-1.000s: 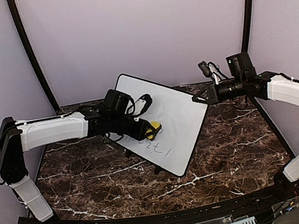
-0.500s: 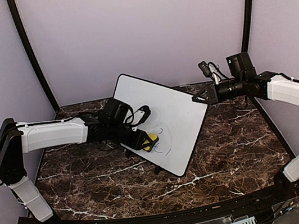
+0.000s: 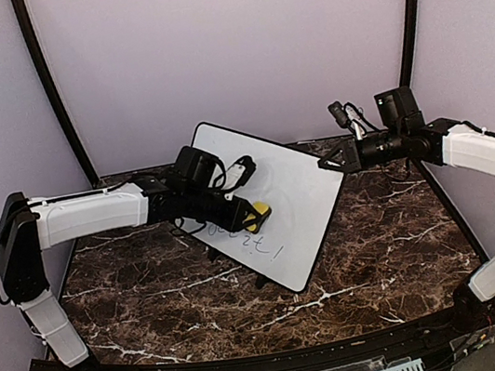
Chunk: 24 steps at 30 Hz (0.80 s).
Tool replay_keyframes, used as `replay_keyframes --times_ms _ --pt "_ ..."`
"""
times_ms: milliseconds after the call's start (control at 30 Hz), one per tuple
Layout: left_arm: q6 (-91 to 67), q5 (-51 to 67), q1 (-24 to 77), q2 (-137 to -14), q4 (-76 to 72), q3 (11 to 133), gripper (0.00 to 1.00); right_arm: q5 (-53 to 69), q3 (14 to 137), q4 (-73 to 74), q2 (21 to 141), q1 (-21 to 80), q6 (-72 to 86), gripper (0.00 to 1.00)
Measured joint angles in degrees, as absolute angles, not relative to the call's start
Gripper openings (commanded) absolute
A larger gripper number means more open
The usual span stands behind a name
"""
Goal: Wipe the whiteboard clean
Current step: Erase the center of the whiteboard.
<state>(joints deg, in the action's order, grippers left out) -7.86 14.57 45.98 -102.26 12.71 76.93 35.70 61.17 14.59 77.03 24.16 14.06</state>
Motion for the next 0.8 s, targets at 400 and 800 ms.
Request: replay_keyframes --times_ms 400,800 --pt "-9.1 14.8 46.0 -99.5 10.9 68.4 0.03 36.0 61.2 14.5 77.0 24.2 14.1 0.00" --pt "-9.7 16.6 46.4 -103.0 14.1 77.6 0.03 35.3 61.1 14.6 77.0 24.2 14.1 0.00"
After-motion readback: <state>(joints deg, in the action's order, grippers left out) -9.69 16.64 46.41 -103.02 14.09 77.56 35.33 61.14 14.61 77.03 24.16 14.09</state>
